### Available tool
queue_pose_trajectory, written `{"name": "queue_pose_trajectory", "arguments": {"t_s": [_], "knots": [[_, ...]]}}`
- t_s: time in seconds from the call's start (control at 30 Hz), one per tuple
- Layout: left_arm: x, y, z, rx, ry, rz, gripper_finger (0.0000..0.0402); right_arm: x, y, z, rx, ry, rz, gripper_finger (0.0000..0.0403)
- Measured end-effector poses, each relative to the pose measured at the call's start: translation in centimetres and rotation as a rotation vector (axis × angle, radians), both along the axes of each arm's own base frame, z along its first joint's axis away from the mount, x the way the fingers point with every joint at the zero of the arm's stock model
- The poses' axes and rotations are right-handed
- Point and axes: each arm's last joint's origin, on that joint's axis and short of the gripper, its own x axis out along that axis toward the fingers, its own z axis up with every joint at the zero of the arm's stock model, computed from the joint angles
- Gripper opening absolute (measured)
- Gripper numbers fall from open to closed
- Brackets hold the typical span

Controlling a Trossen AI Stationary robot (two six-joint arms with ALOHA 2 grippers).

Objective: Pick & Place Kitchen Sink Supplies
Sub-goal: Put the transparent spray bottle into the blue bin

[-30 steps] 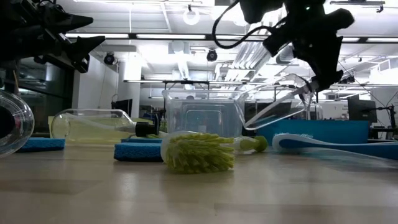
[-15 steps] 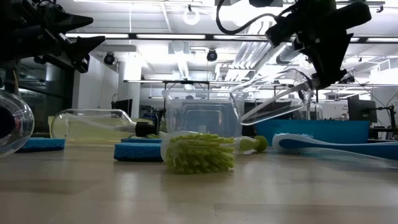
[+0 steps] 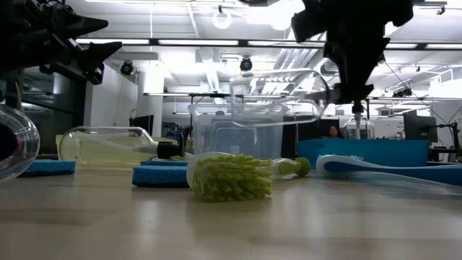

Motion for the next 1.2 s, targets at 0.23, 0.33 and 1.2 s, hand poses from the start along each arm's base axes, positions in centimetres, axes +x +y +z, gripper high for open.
{"name": "queue_pose_trajectory", "arguments": {"t_s": [0.23, 0.33, 1.2], "knots": [[0.0, 0.0, 0.0, -0.01, 0.0, -0.003, 0.0209, 1.0, 2.0, 0.1, 0.006, -0.16, 0.052, 0.0133], [0.0, 0.0, 0.0, 0.001, 0.004, -0.005, 0.0209, 1.4, 2.5, 0.2, 0.001, -0.217, 0.06, 0.0133], [0.9, -0.9, -0.7, 0.378, 0.026, -0.036, 0.0209, 4.2, 0.2, 0.9, 0.017, -0.428, 0.061, 0.0133]]}}
